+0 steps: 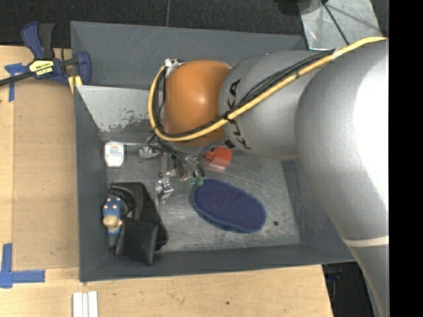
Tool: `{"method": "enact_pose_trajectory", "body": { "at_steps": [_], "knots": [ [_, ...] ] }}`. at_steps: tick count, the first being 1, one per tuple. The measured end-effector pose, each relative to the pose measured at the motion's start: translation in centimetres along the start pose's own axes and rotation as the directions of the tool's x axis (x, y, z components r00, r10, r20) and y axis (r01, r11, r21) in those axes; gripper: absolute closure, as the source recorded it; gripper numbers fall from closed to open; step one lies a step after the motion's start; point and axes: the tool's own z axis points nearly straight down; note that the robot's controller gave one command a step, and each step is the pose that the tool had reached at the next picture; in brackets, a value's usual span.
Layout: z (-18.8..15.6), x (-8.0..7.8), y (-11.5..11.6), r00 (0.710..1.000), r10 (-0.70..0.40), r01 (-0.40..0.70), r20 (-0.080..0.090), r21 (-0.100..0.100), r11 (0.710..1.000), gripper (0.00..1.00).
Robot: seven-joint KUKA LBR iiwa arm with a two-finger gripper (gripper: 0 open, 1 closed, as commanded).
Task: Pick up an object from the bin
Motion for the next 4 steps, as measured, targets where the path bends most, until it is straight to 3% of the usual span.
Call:
{"method": "enact_pose_trajectory", "body": {
  "at_steps": [1,2,3,4],
  "knots": [
    [-1.0,1.4,3.5,0.953,-0.304,0.304,-0.007,0.015,0.953,0.00],
    [-1.2,4.6,3.0,0.996,-0.086,0.086,-0.004,0.017,0.996,0.00],
    [0.7,5.9,4.0,0.942,-0.336,0.336,-0.023,-0.008,0.942,0.00],
    [3.3,6.8,3.9,0.650,-0.760,0.760,0.002,-0.003,0.649,0.00]
  ]
}}
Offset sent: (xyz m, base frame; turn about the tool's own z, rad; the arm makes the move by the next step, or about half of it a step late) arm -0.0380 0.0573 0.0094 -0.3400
